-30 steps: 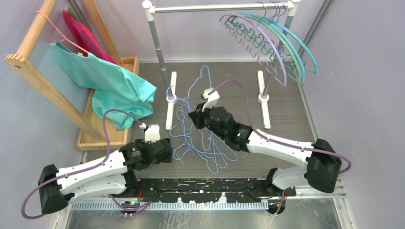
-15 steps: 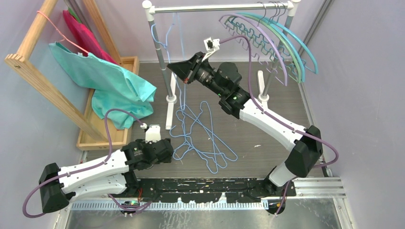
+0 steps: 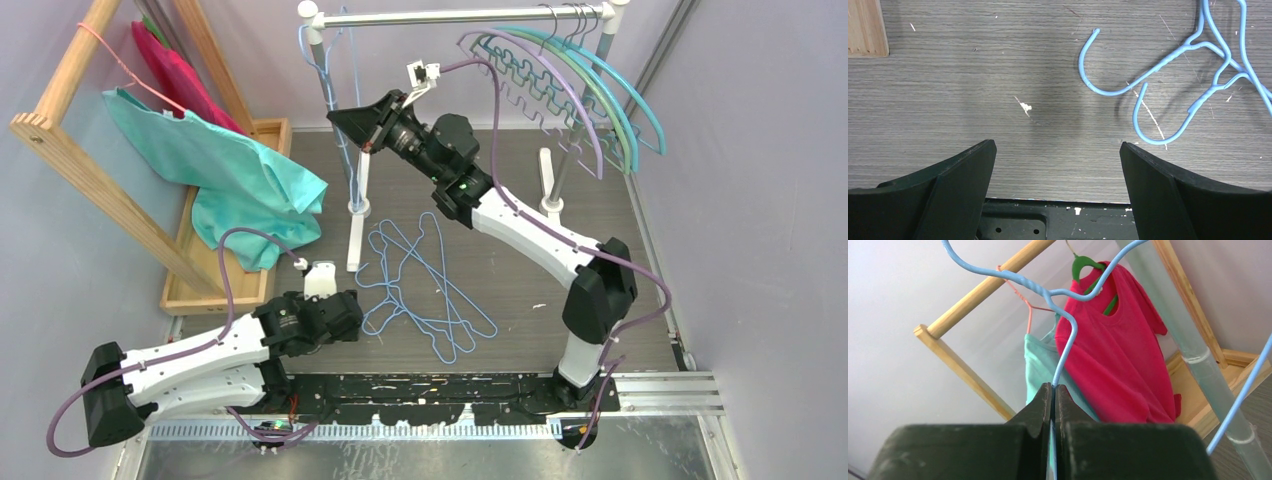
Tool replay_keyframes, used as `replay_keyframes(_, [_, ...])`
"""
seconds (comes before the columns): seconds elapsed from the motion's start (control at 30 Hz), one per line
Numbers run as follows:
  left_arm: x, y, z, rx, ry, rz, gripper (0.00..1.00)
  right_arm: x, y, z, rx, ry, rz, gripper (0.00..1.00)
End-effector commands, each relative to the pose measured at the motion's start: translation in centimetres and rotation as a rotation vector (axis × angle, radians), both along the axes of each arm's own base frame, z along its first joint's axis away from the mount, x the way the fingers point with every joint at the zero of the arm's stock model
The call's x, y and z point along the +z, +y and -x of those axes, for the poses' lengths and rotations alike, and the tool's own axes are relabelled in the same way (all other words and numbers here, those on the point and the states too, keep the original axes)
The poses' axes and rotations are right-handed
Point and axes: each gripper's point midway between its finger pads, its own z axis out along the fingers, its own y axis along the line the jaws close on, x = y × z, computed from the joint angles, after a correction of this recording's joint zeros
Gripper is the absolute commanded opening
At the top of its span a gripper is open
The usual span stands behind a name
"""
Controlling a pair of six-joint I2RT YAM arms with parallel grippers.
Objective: Organize the hangers
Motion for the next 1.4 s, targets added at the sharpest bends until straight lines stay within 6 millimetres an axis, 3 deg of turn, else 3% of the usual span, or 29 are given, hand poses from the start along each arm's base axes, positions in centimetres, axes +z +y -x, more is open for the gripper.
replay_keyframes(0.0, [1.3,0.0,-0.9,0.014,-0.059,0.021,0.98,4.9,-1.0,-1.0,-0.047,-0.066,-0.156,0.01])
replay_keyframes(0.5, [1.1,-0.3,-0.9,-0.002,-0.05,0.016,0.98,5.4,-2.2,-3.7,-0.057,-0.062,-0.271,0.01])
replay_keyframes(0.6, [1.1,-0.4,-0.9,-0.005,-0.048,0.015,0.98,4.8,-2.4,-5.1,-0.076,-0.02,-0.265,0.01])
replay_keyframes(0.8, [1.0,-0.5,-0.9,-0.006,-0.048,0.017,0.98,1.0,-1.1,-7.7,-0.109,0.085,-0.177,0.01])
replay_keyframes(0.97, [1.0,-0.5,-0.9,-0.009,-0.045,0.017,0.98,-0.5,-0.9,-7.3,-0.096,0.106,-0.131,0.05])
replay_keyframes(1.1, [0.9,-0.5,-0.8,-0.009,-0.044,0.015,0.98,-1.3,-1.2,-6.3,-0.085,0.094,-0.099,0.26])
replay_keyframes(1.23, [0.9,-0.5,-0.9,-0.006,-0.041,0.008,0.98,-1.0,-2.5,-4.6,-0.093,0.046,-0.094,0.58])
replay_keyframes(1.27, [0.8,-0.5,-0.8,-0.006,-0.038,0.007,0.98,-1.1,-3.1,-4.2,-0.115,0.039,-0.089,0.7])
replay_keyframes(1.3, [0.8,-0.5,-0.8,-0.006,-0.037,0.005,0.98,-1.9,-3.8,-3.9,-0.148,0.037,-0.064,0.89])
replay_keyframes(1.33, [0.8,-0.5,-0.8,-0.004,-0.034,0.005,0.98,-2.0,-4.4,-3.3,-0.176,0.022,-0.041,0.98])
replay_keyframes(1.37, [0.7,-0.5,-0.8,-0.003,-0.033,0.004,0.98,-2.5,-4.9,-2.8,-0.199,0.014,-0.012,1.0])
